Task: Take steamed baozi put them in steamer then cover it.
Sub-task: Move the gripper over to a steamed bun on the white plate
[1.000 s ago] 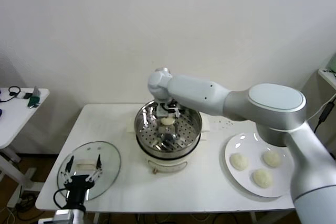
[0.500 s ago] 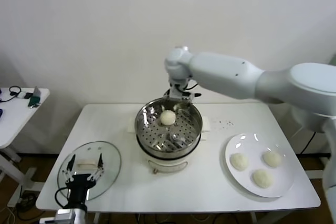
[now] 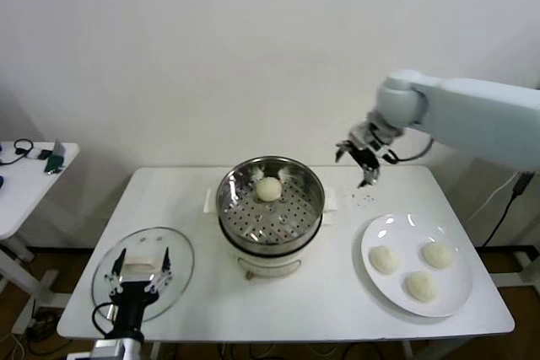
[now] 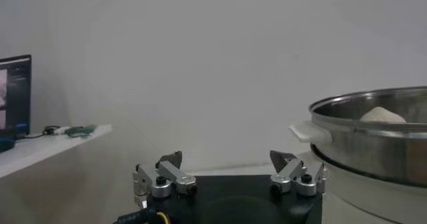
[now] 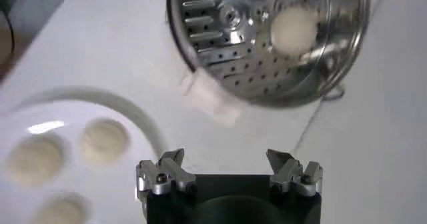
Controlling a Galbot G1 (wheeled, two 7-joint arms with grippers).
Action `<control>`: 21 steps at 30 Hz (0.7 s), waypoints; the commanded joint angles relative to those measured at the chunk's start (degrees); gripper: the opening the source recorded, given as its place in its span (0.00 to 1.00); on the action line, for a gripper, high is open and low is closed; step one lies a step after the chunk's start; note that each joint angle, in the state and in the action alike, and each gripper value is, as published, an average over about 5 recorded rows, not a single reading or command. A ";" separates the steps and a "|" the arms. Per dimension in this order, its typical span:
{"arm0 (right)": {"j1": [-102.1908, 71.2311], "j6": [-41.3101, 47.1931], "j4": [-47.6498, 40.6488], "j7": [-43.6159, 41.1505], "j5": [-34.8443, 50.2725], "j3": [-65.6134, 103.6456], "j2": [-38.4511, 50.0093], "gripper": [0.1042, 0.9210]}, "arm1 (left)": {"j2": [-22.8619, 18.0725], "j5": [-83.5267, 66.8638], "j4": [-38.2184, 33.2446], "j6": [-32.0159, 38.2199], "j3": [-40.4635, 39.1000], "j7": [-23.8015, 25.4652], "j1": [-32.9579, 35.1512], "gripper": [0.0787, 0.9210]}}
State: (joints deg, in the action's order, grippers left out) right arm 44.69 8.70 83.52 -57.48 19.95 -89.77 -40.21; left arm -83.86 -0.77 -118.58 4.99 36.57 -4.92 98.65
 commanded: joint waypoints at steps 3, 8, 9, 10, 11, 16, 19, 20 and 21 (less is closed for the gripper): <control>-9.61 10.09 6.15 2.48 3.72 1.30 15.39 0.88 | -0.33 0.72 -0.33 -0.03 -0.36 0.06 0.44 0.88; -22.20 9.55 2.61 2.55 -2.46 8.97 15.72 0.88 | -0.59 1.40 -0.93 -0.12 -0.57 0.07 1.21 0.88; -24.85 9.34 1.48 2.68 -3.77 10.84 15.43 0.88 | -0.60 1.48 -0.99 -0.15 -0.54 0.08 1.33 0.88; -27.38 9.15 0.40 2.91 -4.77 12.82 15.08 0.88 | -0.62 1.54 -1.02 -0.17 -0.48 0.07 1.45 0.88; -29.52 9.00 -0.52 3.16 -5.50 14.62 14.73 0.88 | -0.63 1.59 -1.01 -0.18 -0.41 0.06 1.52 0.88; -36.86 8.25 -4.57 4.58 -6.74 20.92 11.90 0.88 | -0.76 1.69 -0.46 -0.08 -0.10 -0.23 1.76 0.88; -39.01 8.07 -6.64 5.25 -7.19 22.94 9.69 0.88 | -0.91 1.76 -0.09 0.01 0.06 -0.24 1.89 0.88; -39.36 8.04 -7.30 5.38 -7.25 23.34 8.95 0.88 | -0.96 1.79 0.02 0.04 0.10 -0.22 1.97 0.88; -39.52 8.03 -7.89 5.43 -7.25 23.53 8.26 0.88 | -1.01 1.83 0.12 0.07 0.12 -0.21 2.05 0.88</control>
State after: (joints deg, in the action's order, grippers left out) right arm 14.48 15.63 78.74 -53.27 14.63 -72.47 -31.50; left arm -84.86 0.97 -118.52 5.02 36.69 -5.08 100.60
